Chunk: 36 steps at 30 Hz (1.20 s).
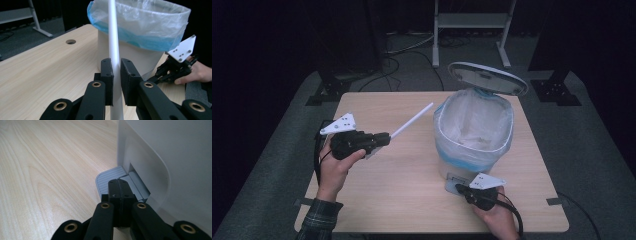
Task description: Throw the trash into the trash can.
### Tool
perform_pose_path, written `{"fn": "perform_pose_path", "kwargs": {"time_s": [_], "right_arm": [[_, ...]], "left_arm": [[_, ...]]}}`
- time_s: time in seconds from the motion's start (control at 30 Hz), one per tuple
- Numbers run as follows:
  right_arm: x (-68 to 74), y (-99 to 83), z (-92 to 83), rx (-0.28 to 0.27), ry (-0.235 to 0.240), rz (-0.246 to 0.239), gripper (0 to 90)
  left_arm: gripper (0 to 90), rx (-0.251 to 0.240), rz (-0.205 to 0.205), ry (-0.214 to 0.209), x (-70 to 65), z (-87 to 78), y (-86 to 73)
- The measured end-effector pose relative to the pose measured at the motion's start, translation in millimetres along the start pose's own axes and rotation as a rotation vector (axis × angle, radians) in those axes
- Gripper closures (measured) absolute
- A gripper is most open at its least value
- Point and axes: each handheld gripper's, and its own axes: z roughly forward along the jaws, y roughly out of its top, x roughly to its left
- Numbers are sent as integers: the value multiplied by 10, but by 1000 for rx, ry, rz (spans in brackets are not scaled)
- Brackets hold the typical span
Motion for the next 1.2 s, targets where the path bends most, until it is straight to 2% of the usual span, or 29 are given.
{"fn": "perform_pose_path", "kwargs": {"time_s": [0.57,0.67,0.87,1.2], "right_arm": [[10,2,-4,6,6,19,896],[8,2,-4,6,6,19,896],[8,2,-5,7,8,21,896],[8,2,-4,6,8,21,896]], "left_arm": [[814,-19,92,-56,-121,48,437],[813,-22,98,-64,-139,67,482],[814,-19,132,-85,-209,152,643],[813,-16,157,-111,-253,297,802]]}}
